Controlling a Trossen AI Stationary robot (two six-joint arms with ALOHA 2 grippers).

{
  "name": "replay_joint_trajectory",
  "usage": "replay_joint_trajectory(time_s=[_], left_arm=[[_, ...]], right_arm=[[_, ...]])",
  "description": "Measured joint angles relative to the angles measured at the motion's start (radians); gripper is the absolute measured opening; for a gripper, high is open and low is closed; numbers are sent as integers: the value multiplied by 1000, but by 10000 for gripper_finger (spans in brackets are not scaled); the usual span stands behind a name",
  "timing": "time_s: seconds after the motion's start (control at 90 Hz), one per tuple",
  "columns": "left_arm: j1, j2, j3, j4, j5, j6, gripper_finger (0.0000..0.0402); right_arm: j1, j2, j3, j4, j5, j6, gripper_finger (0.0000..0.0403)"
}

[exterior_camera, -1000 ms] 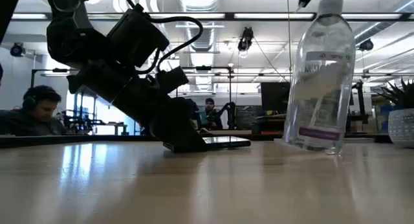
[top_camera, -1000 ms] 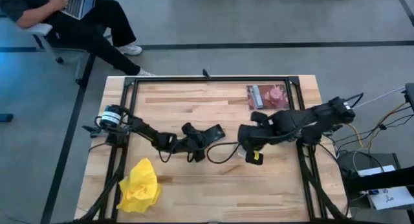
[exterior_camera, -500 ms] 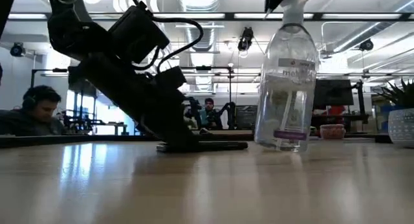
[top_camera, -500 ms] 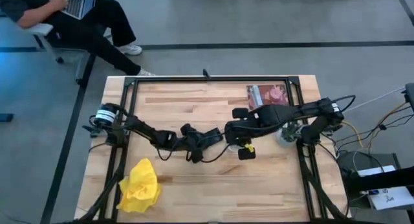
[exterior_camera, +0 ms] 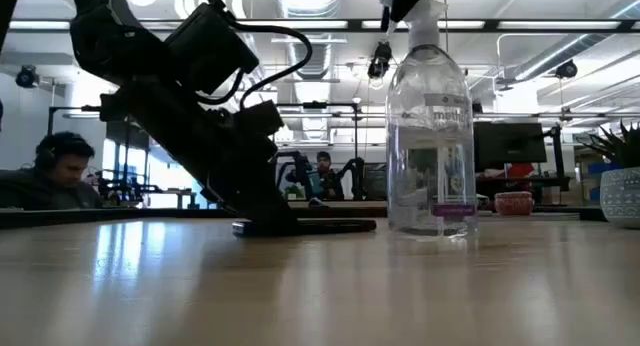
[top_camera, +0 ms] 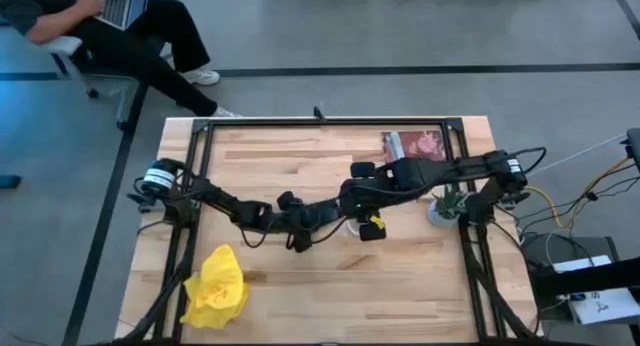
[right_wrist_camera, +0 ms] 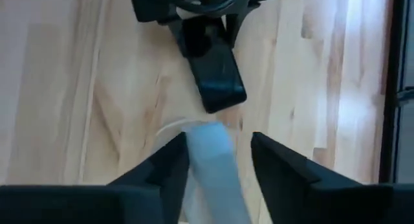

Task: Apply microfiber cloth
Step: Spray the black cellphone with the spray bottle

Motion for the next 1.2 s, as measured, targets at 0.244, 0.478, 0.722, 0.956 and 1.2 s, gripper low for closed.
replay_joint_trajectory(time_s=[0.244,0.478,0.722,0.956,1.2], left_arm=[[-1,0,-1,-3,0,13,328],[-23,-44,-4,-72,2,71,328],[-118,-129,-7,-225,15,107,328],[-241,-160,-7,-228,-25,169,328],[-363,-163,33,-252,-161,292,328]], right_arm=[[4,0,116,-50,-5,-26,224],[44,-7,266,-155,0,-17,247],[141,-16,380,-187,6,18,236],[276,-15,366,-171,4,162,211],[343,-9,193,-250,31,646,200]])
